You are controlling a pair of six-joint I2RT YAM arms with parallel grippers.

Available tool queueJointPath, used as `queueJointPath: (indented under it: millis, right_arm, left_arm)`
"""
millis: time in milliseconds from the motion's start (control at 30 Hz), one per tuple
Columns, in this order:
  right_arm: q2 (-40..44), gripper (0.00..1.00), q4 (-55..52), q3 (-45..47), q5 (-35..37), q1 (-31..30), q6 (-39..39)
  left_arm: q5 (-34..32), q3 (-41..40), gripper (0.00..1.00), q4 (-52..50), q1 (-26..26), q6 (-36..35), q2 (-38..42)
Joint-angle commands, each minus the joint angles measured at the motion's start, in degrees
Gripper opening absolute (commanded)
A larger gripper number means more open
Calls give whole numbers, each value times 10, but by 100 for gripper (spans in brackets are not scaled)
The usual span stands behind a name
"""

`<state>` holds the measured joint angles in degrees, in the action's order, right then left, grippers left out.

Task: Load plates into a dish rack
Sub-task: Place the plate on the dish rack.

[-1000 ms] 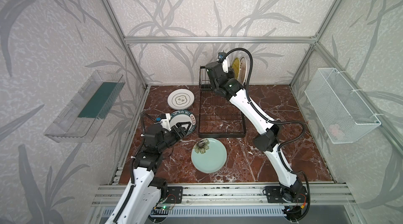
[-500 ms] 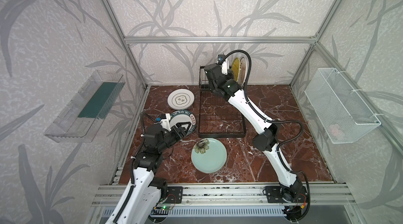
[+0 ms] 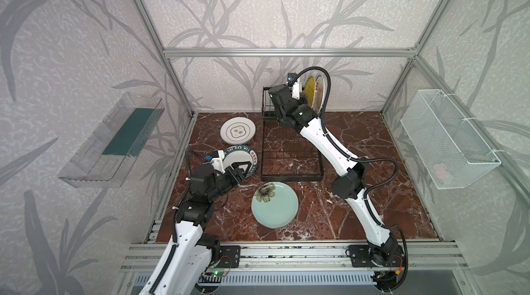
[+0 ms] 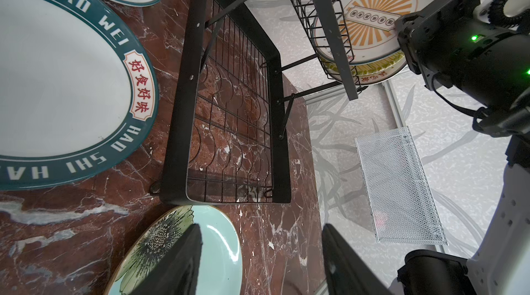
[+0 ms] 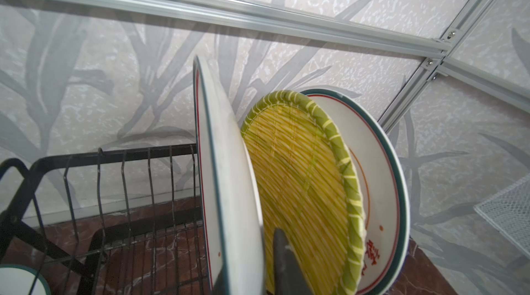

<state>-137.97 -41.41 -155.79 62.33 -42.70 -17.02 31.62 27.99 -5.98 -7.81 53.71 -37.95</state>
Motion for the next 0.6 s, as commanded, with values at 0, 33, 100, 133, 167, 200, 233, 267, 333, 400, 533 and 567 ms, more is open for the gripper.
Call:
queueJointPath:
  millis: [0, 33, 100, 133, 167, 200, 233, 267, 333, 400, 533, 567]
  right_arm:
    - [-5, 28, 1, 5, 0, 3, -19]
    - [-5, 30, 2, 5, -2, 3, -19]
    - [-5, 33, 1, 5, -6, 4, -21]
    - [-4, 34, 0, 6, -7, 4, -21]
    - [-4, 34, -1, 5, -7, 4, -21]
    - [-3, 35, -1, 6, -7, 4, -20]
    - [-1, 35, 1, 6, -7, 5, -18]
    - [1, 36, 1, 6, -7, 5, -17]
    - [6, 37, 6, 6, -9, 4, -7]
    - [12, 37, 12, 7, -10, 4, 5]
    - [30, 37, 28, 14, -10, 4, 30]
    - [35, 37, 34, 17, -12, 4, 36]
  left_arm:
    - [4, -6, 65, -2, -1, 2, 8]
    - [3, -6, 65, -2, -1, 2, 9]
    - [3, -5, 65, -3, -1, 2, 9]
    - [2, -5, 65, -4, -1, 2, 9]
    - [2, -3, 65, -5, -1, 2, 10]
    - [2, -4, 65, -6, -1, 2, 10]
    - [1, -2, 65, -7, -1, 2, 10]
    - [1, -2, 65, -7, -1, 2, 11]
    - [-1, -2, 65, -10, -1, 1, 13]
    - [-3, -1, 65, -10, -1, 2, 13]
    - [-7, -2, 64, -13, -1, 3, 15]
    - [-8, -2, 64, -14, -1, 3, 16]
